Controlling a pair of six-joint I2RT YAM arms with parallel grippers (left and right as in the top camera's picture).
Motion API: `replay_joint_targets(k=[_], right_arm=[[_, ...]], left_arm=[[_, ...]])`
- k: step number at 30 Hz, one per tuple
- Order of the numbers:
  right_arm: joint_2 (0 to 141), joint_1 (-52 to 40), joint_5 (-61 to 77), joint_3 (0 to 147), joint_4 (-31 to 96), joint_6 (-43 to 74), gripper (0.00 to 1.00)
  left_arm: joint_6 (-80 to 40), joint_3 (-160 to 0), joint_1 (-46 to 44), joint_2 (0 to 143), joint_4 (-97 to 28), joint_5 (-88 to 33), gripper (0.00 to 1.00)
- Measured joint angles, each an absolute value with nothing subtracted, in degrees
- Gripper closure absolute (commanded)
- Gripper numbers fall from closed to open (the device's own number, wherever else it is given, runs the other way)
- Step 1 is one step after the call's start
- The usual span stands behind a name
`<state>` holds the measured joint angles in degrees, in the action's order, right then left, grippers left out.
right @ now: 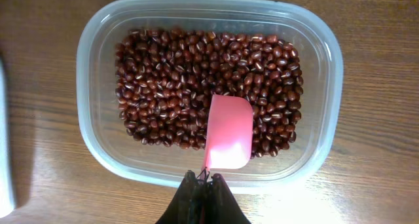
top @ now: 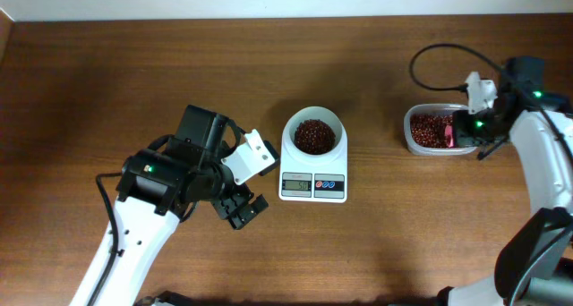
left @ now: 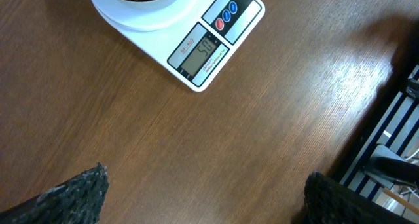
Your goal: Scoop and weigh 50g on scale
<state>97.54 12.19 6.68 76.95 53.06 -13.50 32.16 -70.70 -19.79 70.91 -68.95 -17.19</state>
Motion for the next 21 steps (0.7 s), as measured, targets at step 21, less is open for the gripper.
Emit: replay_joint_targets(k=[21], right_arm=[[70.26, 4.75, -8.99, 81.23, 56.55, -0.93, 0.96]], left_arm=[[32.14, -70.7, -19.79, 70.91, -68.95, -17.19, 0.01]])
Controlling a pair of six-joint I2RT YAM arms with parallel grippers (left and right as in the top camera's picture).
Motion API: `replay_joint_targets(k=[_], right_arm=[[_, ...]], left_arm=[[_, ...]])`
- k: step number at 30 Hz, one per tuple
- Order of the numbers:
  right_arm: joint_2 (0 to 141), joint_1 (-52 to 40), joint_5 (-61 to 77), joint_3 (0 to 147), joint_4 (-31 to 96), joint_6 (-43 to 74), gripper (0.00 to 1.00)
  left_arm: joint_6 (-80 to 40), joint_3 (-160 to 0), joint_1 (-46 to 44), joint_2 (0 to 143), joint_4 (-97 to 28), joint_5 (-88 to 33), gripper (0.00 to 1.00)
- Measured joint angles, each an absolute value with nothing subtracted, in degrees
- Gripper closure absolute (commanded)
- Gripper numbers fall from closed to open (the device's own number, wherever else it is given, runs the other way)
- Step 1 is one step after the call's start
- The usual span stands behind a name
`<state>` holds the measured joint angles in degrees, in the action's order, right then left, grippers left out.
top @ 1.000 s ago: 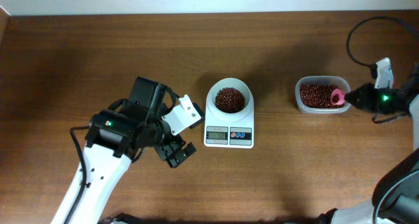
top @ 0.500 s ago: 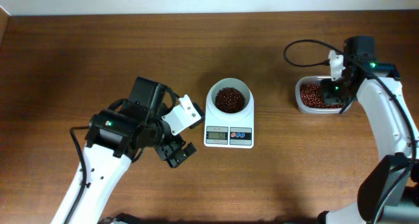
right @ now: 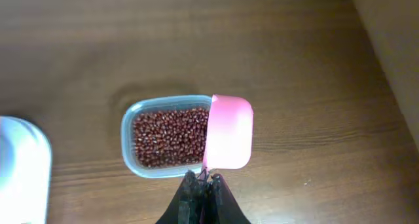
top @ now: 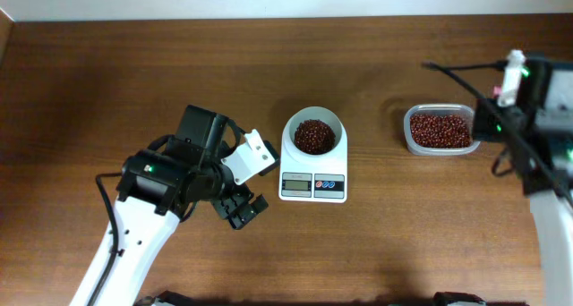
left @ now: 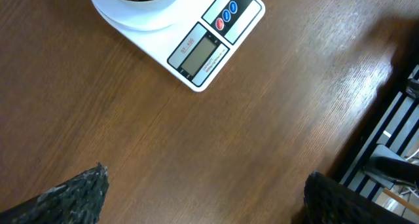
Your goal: Scoop and weigh 50g on scale
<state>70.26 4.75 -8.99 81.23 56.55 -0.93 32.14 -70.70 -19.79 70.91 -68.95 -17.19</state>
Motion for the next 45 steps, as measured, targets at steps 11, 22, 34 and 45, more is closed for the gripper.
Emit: replay_joint_targets(k=[11, 22, 34, 45], right_arm=[[44.1, 15.55, -0.73, 81.67, 71.96, 0.45, 0.96], [40.4, 15.57, 2.5, 67.94, 79.7, 24.64, 0.96], [40.86, 15.57, 8.84, 30.61, 38.98, 43.9, 0.96], [40.75, 15.57, 11.7, 20.64, 31.31, 46.78, 0.76]], left_arm=[[32.16, -70.7, -19.79, 70.91, -68.97, -17.21, 0.01], [32.14, -70.7, -19.79, 70.91, -68.95, -17.19, 0.01], [32.14, -70.63, -19.79, 70.91, -68.93, -17.19, 0.01], [32.16, -70.63, -19.79, 70.91, -68.95, -17.19, 0.01]])
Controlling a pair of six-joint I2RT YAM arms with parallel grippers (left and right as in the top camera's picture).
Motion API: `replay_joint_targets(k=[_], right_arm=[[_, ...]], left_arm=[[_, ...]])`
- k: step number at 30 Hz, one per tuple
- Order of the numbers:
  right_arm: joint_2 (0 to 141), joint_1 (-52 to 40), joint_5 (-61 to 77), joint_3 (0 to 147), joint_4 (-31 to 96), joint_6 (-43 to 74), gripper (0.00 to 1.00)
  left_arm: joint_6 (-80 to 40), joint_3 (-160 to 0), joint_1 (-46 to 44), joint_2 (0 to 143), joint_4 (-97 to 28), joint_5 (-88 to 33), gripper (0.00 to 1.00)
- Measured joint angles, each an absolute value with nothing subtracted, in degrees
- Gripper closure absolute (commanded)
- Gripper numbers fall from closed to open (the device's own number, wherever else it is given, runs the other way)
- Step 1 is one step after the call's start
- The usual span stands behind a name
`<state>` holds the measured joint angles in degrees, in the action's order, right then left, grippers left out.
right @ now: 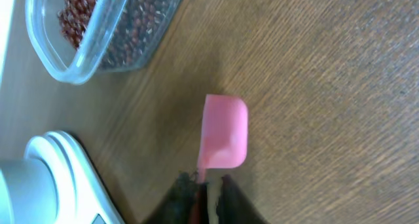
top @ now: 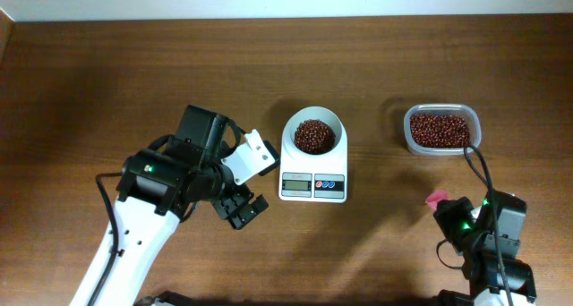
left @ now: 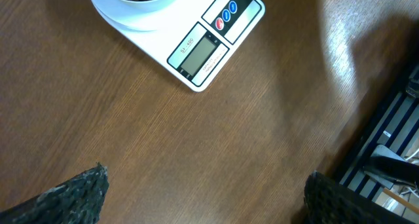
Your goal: Scoop and weigh 50g on scale
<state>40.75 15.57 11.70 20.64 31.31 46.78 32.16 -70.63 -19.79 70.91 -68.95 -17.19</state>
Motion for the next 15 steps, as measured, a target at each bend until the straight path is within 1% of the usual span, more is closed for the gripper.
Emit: replay_joint_targets(k=[1, 4, 5, 6, 7, 11, 13, 14, 15], right_arm=[[40.77, 15.57, 11.66, 20.62, 32.01, 47.03, 0.71], [42.13, 15.57, 10.33, 20.6, 33.85, 47.2, 0.7], [43.18, 15.57, 9.98, 20.6, 34.0, 47.24, 0.69], [44.38, 15.57, 9.91, 20.62, 33.95, 47.2, 0.66], [45.54, 15.57, 9.52, 20.6, 34.22, 47.2, 0.64], [50.96, 15.57, 8.93, 20.6, 34.24, 47.35, 0.62], [53.82, 15.57, 8.88, 20.6, 34.2, 47.4, 0.47], [54.85, 15.57, 8.86, 20.58, 33.89, 47.55, 0.32], [55.72, 15.57, 8.91, 20.58, 33.15, 47.4, 0.11]], left_arm=[[32.16, -70.63, -19.79, 70.91, -68.95, -17.19, 0.01], [32.14, -70.63, -19.79, 70.91, -68.95, -17.19, 0.01], [32.14, -70.63, -19.79, 70.91, -68.95, -17.19, 0.01], [32.14, -70.63, -19.79, 70.91, -68.95, -17.19, 0.01], [32.16, -70.63, -19.79, 70.91, -68.95, -17.19, 0.01], [32.14, -70.63, -19.79, 70.91, -68.93, -17.19, 0.01], [32.14, -70.63, -19.79, 70.91, -68.95, -17.19, 0.01], [32.14, -70.63, -19.79, 70.91, -68.93, -17.19, 0.01], [32.14, -70.63, -19.79, 70.91, -68.93, -17.19, 0.01]])
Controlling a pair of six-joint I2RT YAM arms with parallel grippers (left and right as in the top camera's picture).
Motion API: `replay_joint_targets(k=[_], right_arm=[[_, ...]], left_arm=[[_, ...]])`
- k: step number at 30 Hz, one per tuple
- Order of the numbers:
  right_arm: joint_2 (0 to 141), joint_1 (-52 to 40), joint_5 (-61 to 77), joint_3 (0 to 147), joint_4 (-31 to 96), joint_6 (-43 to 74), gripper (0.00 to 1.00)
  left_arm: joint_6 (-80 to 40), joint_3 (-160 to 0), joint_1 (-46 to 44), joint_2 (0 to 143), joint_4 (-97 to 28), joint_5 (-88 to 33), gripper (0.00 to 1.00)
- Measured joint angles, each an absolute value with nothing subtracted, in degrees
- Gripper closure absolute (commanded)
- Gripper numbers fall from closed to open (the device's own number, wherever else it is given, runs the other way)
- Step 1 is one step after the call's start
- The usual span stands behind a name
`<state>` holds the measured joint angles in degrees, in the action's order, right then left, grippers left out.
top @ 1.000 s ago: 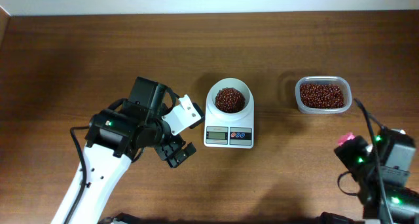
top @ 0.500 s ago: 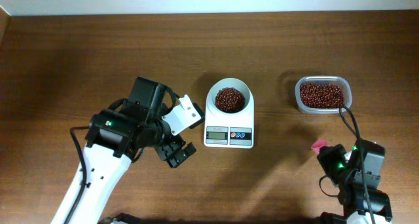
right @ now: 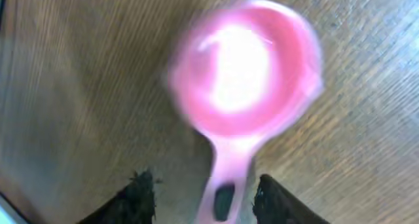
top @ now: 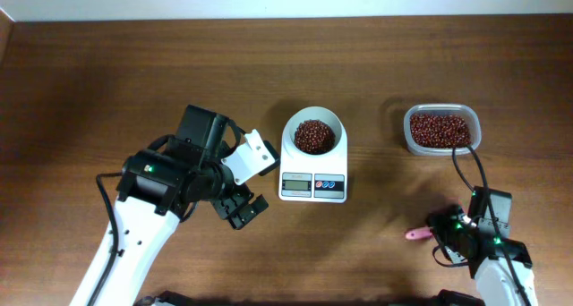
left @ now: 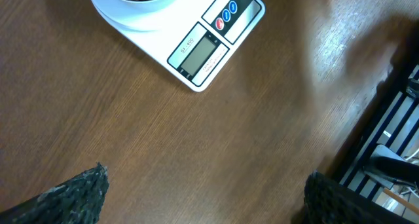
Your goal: Scoop and weigh 50g on scale
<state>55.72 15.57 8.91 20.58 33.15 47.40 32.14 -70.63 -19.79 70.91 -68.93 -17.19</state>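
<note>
A white bowl (top: pixel 314 136) of red beans stands on the white scale (top: pixel 313 182); in the left wrist view the scale's display (left: pixel 203 52) shows no digits. The pink scoop (top: pixel 417 233) lies empty on the table at the front right. It is blurred in the right wrist view, where the scoop (right: pixel 245 86) has its bowl facing up and its handle between the fingers. My right gripper (right: pixel 204 180) is open around that handle, not pressing on it. My left gripper (left: pixel 206 173) hangs open over bare table, near the scale's front left.
A clear plastic tub (top: pixel 440 129) of red beans sits at the back right, beyond the scoop. My left arm (top: pixel 170 176) reaches in from the front left. The table's front edge lies close behind my right gripper (top: pixel 445 237).
My right gripper was shut on the scoop's handle just above the table. Now its jaws stand apart and the scoop lies flat on the table, a little nearer the front. The left arm is unchanged.
My right gripper first held the empty scoop in the bean tub while the scale read 50. It then held the scoop high above the tub, then low over the front right of the table. Now the scoop lies there, let go. The left arm stayed put.
</note>
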Motion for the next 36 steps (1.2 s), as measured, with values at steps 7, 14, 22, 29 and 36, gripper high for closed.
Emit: replay_joint_targets(k=[7, 14, 22, 29, 36], right_arm=[[55.57, 15.62, 10.28, 22.5, 31.07, 47.42, 0.01], [41.71, 15.62, 15.79, 36.07, 39.88, 42.39, 0.01], [32.4, 15.62, 22.87, 40.03, 39.29, 40.25, 0.01], [32.4, 15.62, 23.92, 40.03, 34.65, 40.01, 0.01], [30.44, 2.76, 2.83, 40.03, 36.95, 40.03, 0.01]], left_arm=[[32.16, -70.63, -19.79, 70.91, -68.95, -17.19, 0.01], [32.14, -70.63, -19.79, 70.91, -68.95, -17.19, 0.01], [32.16, -70.63, -19.79, 70.91, -68.95, -17.19, 0.01], [32.14, -70.63, -19.79, 70.91, -68.95, -17.19, 0.01], [32.16, -70.63, -19.79, 70.91, -68.97, -17.19, 0.01]])
